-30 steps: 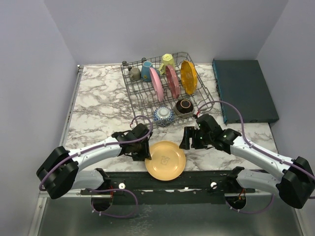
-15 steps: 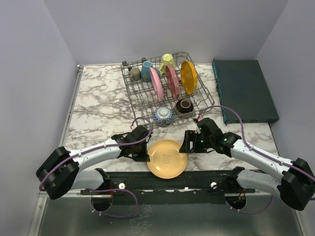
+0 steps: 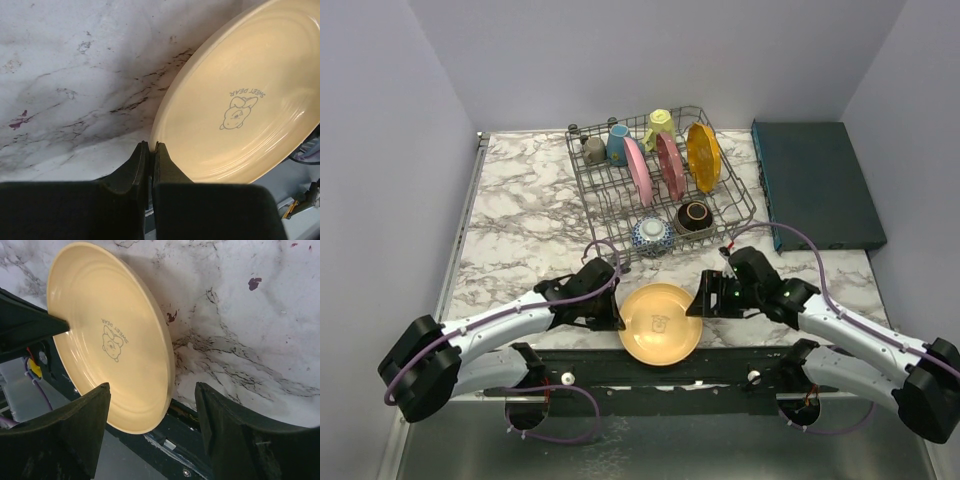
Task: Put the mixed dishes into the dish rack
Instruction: Pick up the plate at the center of the board.
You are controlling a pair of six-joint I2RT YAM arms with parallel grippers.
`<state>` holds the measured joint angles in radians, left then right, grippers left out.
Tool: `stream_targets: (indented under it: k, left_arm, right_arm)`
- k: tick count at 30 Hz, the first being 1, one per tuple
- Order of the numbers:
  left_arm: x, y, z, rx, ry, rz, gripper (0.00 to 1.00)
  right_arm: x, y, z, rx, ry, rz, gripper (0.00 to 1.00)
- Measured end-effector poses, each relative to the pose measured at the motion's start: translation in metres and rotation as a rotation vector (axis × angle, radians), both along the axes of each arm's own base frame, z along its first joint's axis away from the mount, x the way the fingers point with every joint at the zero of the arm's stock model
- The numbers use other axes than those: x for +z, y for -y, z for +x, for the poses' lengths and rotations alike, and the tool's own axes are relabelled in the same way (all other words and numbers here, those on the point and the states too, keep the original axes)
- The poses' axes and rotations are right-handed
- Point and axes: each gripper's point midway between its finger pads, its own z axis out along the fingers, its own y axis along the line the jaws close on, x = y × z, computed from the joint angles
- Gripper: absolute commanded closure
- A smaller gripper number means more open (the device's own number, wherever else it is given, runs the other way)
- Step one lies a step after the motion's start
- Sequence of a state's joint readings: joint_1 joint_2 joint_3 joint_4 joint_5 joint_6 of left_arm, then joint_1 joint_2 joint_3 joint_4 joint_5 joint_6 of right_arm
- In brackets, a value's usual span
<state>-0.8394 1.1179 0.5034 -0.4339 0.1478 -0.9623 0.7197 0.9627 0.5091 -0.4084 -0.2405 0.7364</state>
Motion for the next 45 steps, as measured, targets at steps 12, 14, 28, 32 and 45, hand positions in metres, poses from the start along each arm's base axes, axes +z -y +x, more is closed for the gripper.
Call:
stream_targets:
  k: [12, 14, 28, 32, 45]
  left_arm:
    - [0.027, 0.012, -0.002, -0.005, 0.033, -0.12, 1.0]
    - [0.031, 0.013, -0.002, -0.003, 0.042, -0.14, 1.0]
    - [0.047, 0.018, -0.007, -0.012, 0.057, -0.226, 1.0]
    - [0.049, 0.018, -0.008, -0.011, 0.063, -0.244, 1.0]
    - [0.057, 0.021, -0.008, -0.015, 0.074, -0.279, 0.69]
  right_arm:
    - [0.013, -0.005, -0.011, -0.006, -0.009, 0.106, 0.34]
    - [0.016, -0.006, -0.013, -0.007, 0.0, 0.135, 0.37]
    - [0.047, -0.014, -0.017, -0.047, 0.035, 0.312, 0.67]
    - [0.047, -0.015, -0.017, -0.058, 0.025, 0.323, 0.83]
    - [0.023, -0.001, -0.016, -0.093, 0.003, 0.206, 1.0]
